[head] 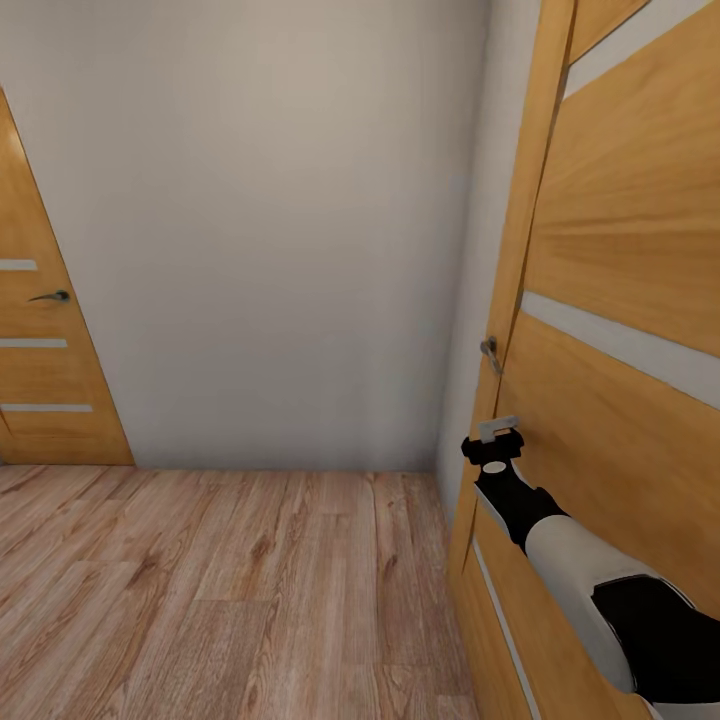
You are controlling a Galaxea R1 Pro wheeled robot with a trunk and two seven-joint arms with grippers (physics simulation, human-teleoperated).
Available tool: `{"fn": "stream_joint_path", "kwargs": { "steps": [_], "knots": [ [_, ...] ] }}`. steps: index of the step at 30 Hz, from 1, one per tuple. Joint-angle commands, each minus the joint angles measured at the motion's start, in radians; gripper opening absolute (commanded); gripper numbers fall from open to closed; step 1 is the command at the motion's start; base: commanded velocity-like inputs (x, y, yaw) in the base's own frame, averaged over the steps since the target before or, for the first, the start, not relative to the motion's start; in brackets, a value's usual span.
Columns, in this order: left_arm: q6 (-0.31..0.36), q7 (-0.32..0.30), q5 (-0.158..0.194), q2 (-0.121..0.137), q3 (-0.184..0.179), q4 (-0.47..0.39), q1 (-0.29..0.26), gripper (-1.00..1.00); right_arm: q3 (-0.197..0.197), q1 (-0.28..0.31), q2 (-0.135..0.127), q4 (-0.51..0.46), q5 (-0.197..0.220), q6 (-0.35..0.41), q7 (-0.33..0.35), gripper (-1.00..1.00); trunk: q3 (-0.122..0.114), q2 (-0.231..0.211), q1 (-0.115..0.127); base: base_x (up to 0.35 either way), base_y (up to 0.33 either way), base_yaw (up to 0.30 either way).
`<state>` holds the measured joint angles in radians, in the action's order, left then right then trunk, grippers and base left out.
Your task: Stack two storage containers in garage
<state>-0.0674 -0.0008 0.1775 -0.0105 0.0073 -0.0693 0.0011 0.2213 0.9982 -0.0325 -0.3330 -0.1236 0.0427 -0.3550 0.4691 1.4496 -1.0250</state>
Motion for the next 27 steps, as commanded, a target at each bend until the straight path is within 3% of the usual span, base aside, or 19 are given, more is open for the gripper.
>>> {"fn": "stream_joint_path", "kwargs": {
  "steps": [1,6,10,14,21,25,27],
  "knots": [
    [-0.002,0.000,0.007,0.000,0.000,-0.001,0.000,1.00,-0.007,0.000,-0.035,0.001,-0.006,0.006,-0.009,1.00,0.001,0.000,0.000,0.000,0.000,0.000],
    [-0.002,0.000,0.007,0.000,0.000,-0.001,0.000,1.00,-0.006,0.000,-0.009,0.004,-0.005,0.008,-0.008,1.00,0.001,0.000,0.000,0.000,0.000,0.000],
    [-0.002,0.000,0.007,0.000,0.000,-0.001,0.000,1.00,-0.007,0.000,0.113,0.010,-0.004,0.008,-0.002,1.00,0.001,0.000,0.000,0.000,0.000,0.000],
    [-0.002,-0.001,0.007,0.000,0.000,-0.001,0.000,1.00,-0.007,0.000,0.162,0.032,-0.004,0.007,0.002,1.00,0.001,0.000,0.000,0.000,0.000,0.000],
    [-0.002,-0.001,0.007,0.000,-0.001,-0.001,0.000,1.00,-0.015,0.000,0.171,0.125,0.005,-0.006,0.043,1.00,0.001,0.000,0.000,0.000,0.000,0.000],
    [-0.002,-0.001,0.007,0.000,-0.001,-0.001,0.000,1.00,-0.019,0.003,0.163,0.303,0.084,-0.005,0.131,1.00,0.001,0.000,0.000,0.000,0.000,0.000],
    [-0.002,-0.001,0.007,0.000,-0.001,-0.001,0.000,1.00,-0.020,0.005,0.159,0.334,0.115,0.001,0.182,1.00,0.001,0.000,0.000,0.000,0.000,0.000]
  ]
}}
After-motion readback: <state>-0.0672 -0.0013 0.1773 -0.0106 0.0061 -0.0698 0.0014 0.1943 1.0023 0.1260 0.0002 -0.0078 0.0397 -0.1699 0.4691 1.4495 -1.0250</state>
